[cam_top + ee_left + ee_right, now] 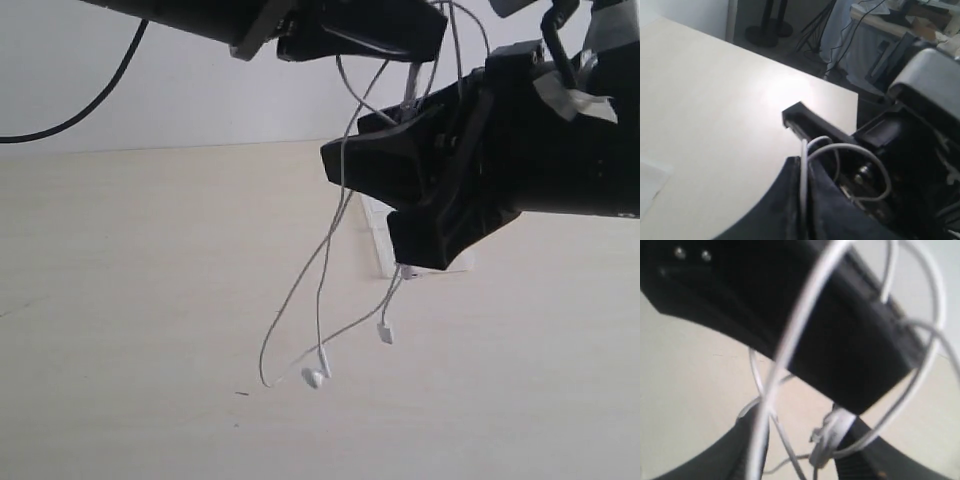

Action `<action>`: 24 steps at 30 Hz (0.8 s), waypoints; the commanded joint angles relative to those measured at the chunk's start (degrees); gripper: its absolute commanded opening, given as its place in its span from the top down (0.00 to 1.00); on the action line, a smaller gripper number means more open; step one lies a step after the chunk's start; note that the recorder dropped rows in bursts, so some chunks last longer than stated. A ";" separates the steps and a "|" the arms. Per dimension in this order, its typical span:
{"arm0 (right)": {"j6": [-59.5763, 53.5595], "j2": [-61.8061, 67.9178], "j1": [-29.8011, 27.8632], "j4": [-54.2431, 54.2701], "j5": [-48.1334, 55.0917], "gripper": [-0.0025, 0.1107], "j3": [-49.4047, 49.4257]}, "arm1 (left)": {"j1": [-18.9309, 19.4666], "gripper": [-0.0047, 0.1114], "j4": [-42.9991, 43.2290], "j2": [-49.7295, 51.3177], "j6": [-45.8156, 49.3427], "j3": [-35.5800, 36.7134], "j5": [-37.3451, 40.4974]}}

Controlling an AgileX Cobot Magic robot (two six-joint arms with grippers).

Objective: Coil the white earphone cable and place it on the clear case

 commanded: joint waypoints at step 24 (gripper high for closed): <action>-0.24 0.03 -0.25 -0.56 -0.70 0.39 -0.45 | 0.80 0.96 8.32 -0.15 -3.93 -0.49 -7.30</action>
